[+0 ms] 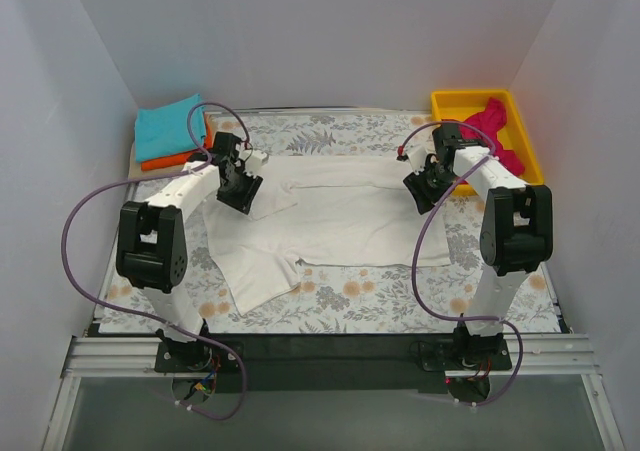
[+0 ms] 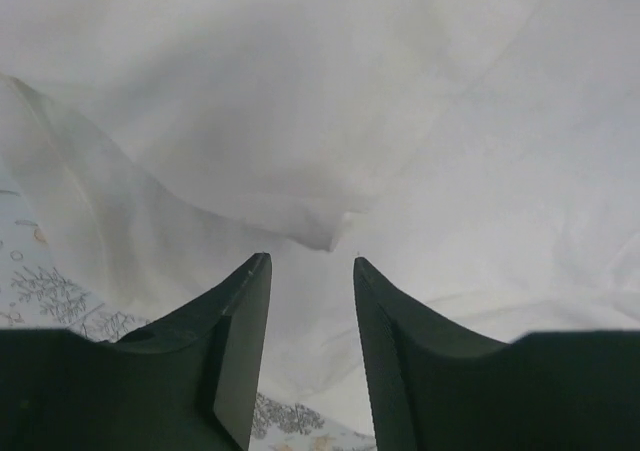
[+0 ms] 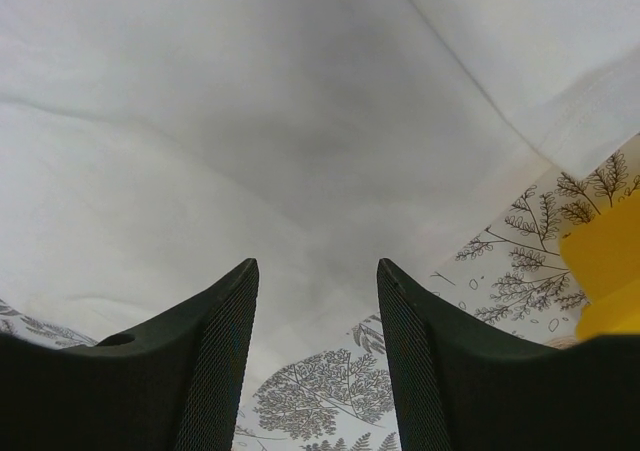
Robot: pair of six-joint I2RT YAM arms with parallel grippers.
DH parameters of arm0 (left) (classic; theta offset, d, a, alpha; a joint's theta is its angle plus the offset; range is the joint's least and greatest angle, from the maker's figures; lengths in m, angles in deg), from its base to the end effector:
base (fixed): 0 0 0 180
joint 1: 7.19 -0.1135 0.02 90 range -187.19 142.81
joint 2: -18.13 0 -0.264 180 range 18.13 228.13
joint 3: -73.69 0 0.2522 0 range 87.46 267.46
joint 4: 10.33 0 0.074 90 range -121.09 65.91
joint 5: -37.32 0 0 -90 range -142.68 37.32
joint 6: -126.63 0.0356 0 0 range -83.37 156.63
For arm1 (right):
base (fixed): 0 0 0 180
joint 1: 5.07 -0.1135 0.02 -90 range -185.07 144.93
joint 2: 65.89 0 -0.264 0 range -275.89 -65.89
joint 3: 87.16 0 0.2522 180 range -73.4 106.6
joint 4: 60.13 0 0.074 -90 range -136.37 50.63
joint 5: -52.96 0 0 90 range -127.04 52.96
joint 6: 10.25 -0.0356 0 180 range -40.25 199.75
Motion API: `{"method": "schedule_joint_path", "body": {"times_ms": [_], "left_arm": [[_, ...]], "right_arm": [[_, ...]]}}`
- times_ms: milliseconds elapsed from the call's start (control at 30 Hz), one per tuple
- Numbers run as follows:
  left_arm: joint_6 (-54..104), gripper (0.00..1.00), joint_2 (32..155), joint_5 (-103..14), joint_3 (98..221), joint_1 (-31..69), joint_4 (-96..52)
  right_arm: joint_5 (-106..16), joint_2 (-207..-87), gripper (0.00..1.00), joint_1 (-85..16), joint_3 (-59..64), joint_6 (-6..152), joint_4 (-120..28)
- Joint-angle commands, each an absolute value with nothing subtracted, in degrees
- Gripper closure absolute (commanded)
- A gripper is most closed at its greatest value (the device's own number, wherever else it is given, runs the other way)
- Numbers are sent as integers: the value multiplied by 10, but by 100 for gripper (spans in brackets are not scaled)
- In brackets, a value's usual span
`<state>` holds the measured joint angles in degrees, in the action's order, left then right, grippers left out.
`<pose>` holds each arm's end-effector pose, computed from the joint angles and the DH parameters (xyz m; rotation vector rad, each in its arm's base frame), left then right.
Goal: Fold and stack the t-shirts
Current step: Fold the tshirt
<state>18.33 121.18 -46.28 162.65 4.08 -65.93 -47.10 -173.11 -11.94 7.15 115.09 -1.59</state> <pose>0.3544 -0.0747 0.2067 -0.1444 2.8103 -0.2807 0.3752 0.0515 0.2059 -1.0393 2.5817 0.1257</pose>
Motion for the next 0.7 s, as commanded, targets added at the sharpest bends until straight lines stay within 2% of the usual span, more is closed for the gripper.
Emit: {"method": "schedule_joint_path", "body": {"times_ms": [0, 167, 300, 433, 667], "left_arm": [[175, 60, 1152, -461, 1585, 42, -698], [169, 62, 1087, -442, 1531, 39, -711], [253, 65, 1008, -352, 1509, 35, -748], [354, 57, 925, -299, 1449, 34, -780], [460, 53, 845, -311, 1360, 36, -855]], "right_arm": [[-464, -1707, 51, -118, 80, 1165, -22], [-464, -1682, 50, -117, 65, 1178, -10], [-461, -1637, 52, -115, 18, 1231, 9], [-495, -1554, 50, -113, -28, 1311, 65], [-462, -1452, 49, -116, -161, 1371, 72]]}}
